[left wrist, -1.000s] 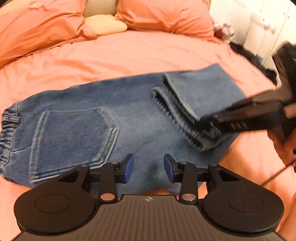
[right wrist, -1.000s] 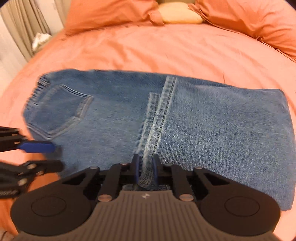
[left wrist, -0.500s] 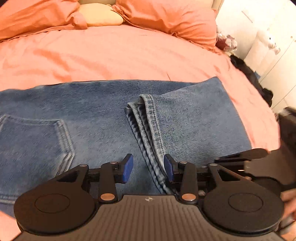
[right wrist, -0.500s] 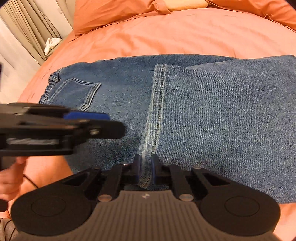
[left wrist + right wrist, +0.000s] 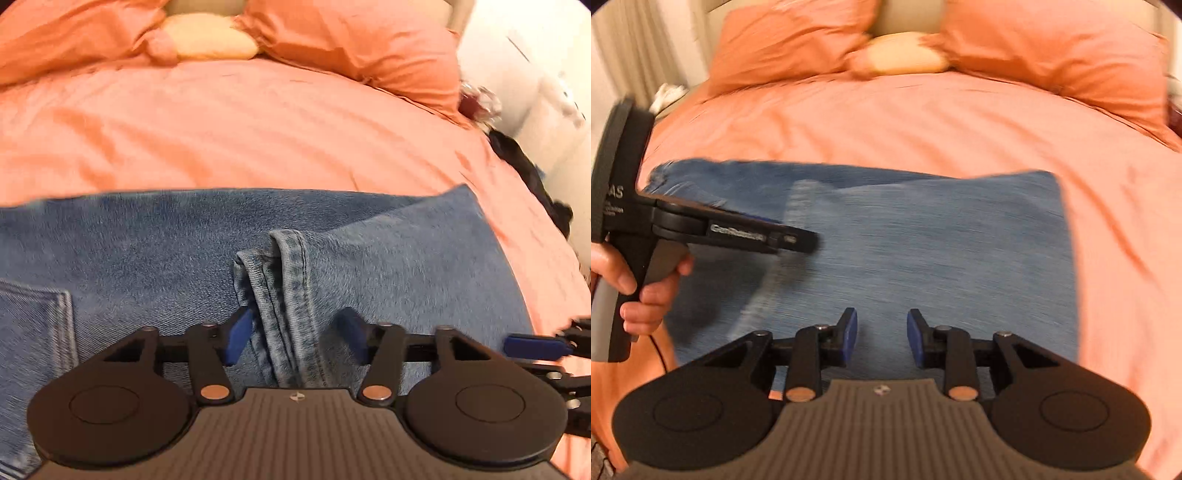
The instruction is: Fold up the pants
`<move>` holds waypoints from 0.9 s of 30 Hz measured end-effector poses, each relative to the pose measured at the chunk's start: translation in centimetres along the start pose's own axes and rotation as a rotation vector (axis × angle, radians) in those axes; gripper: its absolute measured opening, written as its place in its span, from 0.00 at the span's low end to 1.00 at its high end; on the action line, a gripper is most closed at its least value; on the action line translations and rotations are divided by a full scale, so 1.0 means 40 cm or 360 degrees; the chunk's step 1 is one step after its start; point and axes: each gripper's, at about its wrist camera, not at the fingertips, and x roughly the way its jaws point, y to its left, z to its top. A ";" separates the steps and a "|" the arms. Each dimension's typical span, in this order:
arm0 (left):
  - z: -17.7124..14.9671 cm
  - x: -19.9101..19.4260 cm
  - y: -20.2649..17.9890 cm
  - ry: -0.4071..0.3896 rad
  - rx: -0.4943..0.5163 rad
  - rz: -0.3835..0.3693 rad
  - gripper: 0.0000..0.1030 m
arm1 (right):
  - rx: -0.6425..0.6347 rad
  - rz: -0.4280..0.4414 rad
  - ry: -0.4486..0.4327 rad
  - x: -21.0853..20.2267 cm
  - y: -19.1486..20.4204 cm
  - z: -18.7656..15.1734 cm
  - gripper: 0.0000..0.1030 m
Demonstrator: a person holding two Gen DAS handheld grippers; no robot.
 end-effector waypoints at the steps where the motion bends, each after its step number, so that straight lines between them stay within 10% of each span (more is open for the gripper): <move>1: 0.000 0.002 0.004 -0.0011 -0.0035 -0.0019 0.47 | 0.0016 -0.0021 -0.0002 -0.010 -0.022 -0.011 0.28; 4: 0.006 -0.007 0.008 -0.0040 -0.0078 0.0006 0.18 | 0.0046 -0.0097 -0.0005 -0.036 -0.089 -0.039 0.29; 14: 0.088 -0.160 -0.108 -0.0297 0.0188 0.0129 0.12 | 0.0075 -0.0306 -0.0091 -0.116 -0.236 -0.067 0.29; 18: 0.117 -0.112 -0.097 -0.0080 0.0199 0.0199 0.12 | 0.0122 -0.0230 -0.0075 -0.113 -0.250 -0.056 0.12; 27: 0.069 0.057 -0.038 0.0152 0.0156 0.0329 0.14 | 0.0163 -0.0177 0.0116 0.035 -0.209 -0.093 0.09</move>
